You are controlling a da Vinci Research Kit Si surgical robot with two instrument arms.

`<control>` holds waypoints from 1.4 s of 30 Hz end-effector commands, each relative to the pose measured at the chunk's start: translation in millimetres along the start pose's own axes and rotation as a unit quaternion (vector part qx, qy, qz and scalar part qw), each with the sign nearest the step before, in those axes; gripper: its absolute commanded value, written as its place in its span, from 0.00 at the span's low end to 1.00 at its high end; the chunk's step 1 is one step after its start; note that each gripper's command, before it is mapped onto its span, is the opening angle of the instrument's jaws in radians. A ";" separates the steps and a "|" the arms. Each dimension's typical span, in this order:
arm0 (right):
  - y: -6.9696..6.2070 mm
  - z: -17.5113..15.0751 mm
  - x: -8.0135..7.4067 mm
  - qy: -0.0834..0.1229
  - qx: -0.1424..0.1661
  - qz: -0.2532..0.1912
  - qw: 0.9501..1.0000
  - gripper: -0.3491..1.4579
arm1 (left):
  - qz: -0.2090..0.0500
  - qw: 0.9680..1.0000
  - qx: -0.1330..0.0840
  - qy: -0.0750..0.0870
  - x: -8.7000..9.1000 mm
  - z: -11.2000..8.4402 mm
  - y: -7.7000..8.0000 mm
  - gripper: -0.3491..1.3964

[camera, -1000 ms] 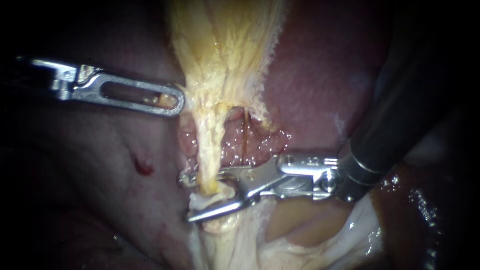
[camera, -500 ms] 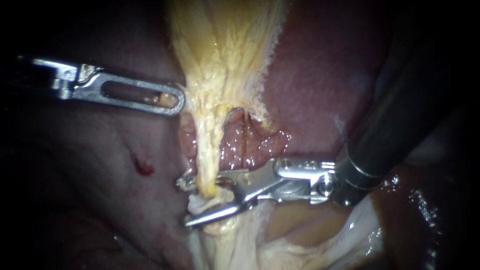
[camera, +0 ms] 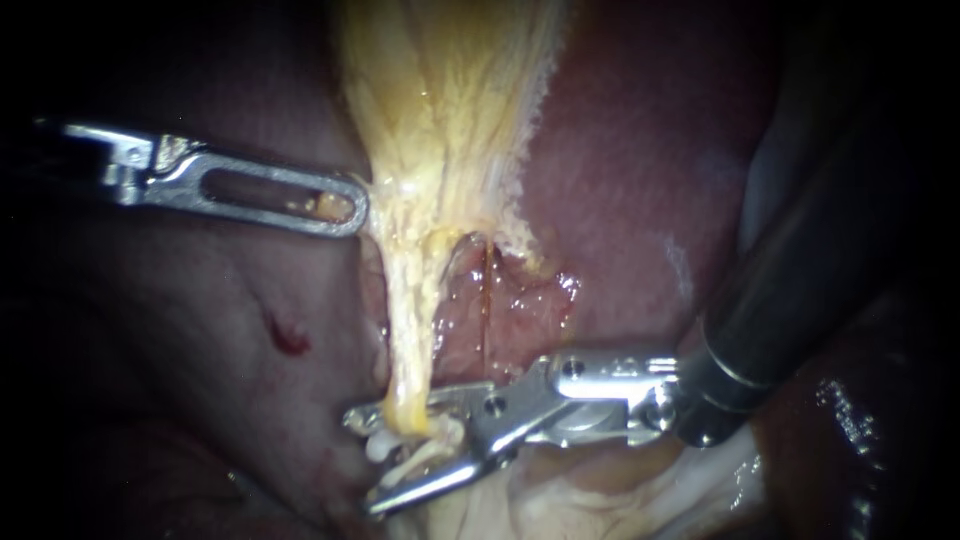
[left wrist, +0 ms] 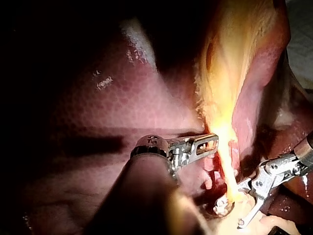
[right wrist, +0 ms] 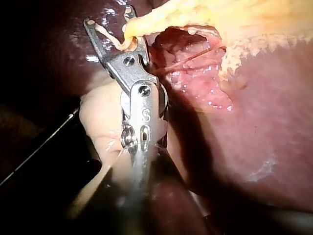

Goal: Clipping second clip left tube

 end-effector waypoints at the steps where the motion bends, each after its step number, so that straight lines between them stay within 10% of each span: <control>1: -0.1 0.0 0.0 0.000 0.000 0.000 1.000 0.44 | 0.000 1.000 0.000 0.000 0.0 0.0 0.1 0.00; 17: -0.2 -0.4 -0.1 0.000 0.002 0.006 1.000 0.39 | 0.000 1.000 0.000 0.000 0.0 0.1 0.3 0.00; 42: 0.6 -1.3 -0.6 0.000 0.002 0.005 1.000 0.00 | 0.000 1.000 0.000 0.000 0.0 0.1 0.3 0.00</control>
